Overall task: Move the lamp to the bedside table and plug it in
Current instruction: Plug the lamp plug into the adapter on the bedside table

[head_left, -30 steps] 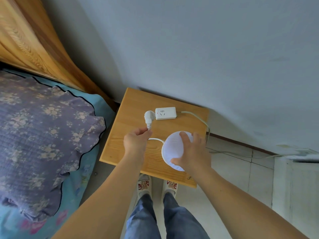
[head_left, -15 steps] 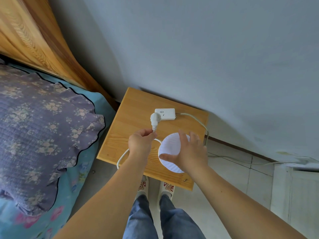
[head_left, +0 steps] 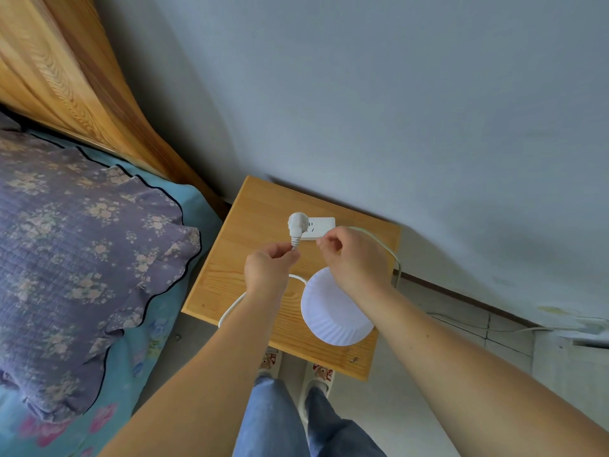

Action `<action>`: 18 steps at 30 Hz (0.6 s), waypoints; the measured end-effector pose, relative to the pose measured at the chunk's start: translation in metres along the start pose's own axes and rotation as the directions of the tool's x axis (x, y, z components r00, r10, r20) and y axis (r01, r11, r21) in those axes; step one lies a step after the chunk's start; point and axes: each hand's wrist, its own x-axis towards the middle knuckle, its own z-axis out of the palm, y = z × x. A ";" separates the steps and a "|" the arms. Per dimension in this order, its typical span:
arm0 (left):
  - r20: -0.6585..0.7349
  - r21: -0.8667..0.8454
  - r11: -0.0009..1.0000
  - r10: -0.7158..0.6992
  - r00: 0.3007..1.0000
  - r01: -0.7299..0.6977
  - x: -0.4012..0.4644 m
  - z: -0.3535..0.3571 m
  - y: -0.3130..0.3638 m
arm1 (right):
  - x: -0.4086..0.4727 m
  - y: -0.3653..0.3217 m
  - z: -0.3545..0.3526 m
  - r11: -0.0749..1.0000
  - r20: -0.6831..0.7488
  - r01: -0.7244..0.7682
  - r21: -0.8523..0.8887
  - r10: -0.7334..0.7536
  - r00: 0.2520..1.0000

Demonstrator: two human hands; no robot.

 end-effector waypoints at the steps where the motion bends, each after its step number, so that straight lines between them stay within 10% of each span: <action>1: 0.014 0.014 1.000 0.004 1.000 -0.004 0.002 0.001 -0.001 | 0.002 -0.003 0.002 1.000 0.020 -0.015 0.011 0.015 1.000; 18: 0.242 0.218 0.975 -0.013 0.970 -0.041 0.084 0.020 -0.018 | 0.082 -0.006 0.037 0.950 0.276 -0.171 -0.263 0.244 0.930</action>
